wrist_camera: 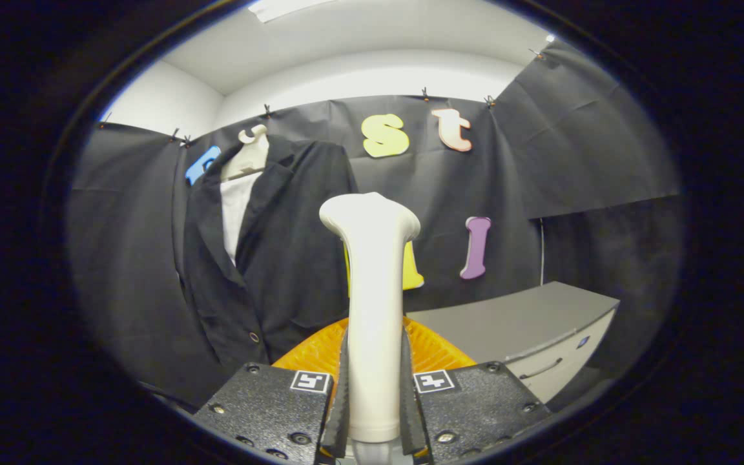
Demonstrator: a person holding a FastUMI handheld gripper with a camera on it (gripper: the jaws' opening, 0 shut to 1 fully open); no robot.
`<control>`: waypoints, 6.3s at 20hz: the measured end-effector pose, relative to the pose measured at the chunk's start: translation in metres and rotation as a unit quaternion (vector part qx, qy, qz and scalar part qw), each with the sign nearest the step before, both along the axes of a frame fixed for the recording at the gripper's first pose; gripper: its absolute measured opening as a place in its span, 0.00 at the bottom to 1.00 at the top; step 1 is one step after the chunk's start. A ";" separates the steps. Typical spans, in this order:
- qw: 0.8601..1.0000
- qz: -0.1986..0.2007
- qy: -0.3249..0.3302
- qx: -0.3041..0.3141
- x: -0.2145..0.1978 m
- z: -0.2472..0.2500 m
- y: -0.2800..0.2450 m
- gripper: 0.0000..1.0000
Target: Iron the clothes twice with a garment steamer, once on the left side and once on the right side.
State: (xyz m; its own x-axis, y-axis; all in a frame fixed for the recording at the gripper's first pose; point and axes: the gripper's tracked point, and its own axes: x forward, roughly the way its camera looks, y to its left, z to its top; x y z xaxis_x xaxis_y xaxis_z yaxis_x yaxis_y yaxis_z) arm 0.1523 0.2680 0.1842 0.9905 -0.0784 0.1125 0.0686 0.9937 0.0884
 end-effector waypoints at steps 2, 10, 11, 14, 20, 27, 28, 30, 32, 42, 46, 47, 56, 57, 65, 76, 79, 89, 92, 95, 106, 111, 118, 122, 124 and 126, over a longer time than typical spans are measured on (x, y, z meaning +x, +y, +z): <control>0.999 0.015 -0.029 -0.012 0.011 0.020 0.019 0.34; 0.988 0.015 -0.142 -0.064 0.038 0.091 0.070 0.34; 0.986 0.010 -0.150 -0.073 0.043 0.097 0.075 0.34; 0.981 -0.002 -0.168 -0.094 0.059 0.104 0.086 0.34; 0.986 -0.021 -0.141 -0.084 0.088 0.093 0.087 0.34; 0.990 -0.013 -0.113 -0.086 0.081 0.056 0.088 0.34; 0.990 -0.013 -0.107 -0.087 0.080 0.048 0.087 0.34; 0.991 -0.014 -0.098 -0.086 0.075 0.033 0.086 0.34; 0.992 -0.012 -0.083 -0.092 0.074 0.018 0.088 0.34; 0.993 0.001 -0.018 -0.119 0.062 -0.046 0.094 0.34; 0.993 0.002 0.007 -0.122 0.060 -0.070 0.092 0.34; 0.992 0.000 0.013 -0.122 0.060 -0.075 0.090 0.34; 0.990 -0.010 0.060 -0.125 0.052 -0.121 0.076 0.34; 0.990 -0.009 0.066 -0.127 0.052 -0.127 0.075 0.34; 0.985 -0.003 0.109 -0.135 0.041 -0.165 0.075 0.34; 0.972 0.005 0.182 -0.147 0.030 -0.235 0.078 0.34; 0.967 0.003 0.207 -0.147 0.030 -0.256 0.078 0.34; 0.947 0.003 0.283 -0.152 0.003 -0.318 0.085 0.34; 0.946 0.002 0.285 -0.152 -0.015 -0.318 0.091 0.34; 0.952 0.004 0.272 -0.141 -0.037 -0.292 0.099 0.34; 0.994 0.032 -0.012 -0.102 -0.048 -0.039 0.165 0.34; 0.983 0.060 -0.137 -0.104 -0.025 0.053 0.212 0.34; 0.965 0.110 -0.203 -0.121 0.016 0.108 0.276 0.34; 0.962 0.110 -0.222 -0.118 0.037 0.127 0.289 0.34; 0.960 0.111 -0.226 -0.124 0.051 0.134 0.299 0.34; 0.958 0.108 -0.226 -0.138 0.065 0.137 0.303 0.34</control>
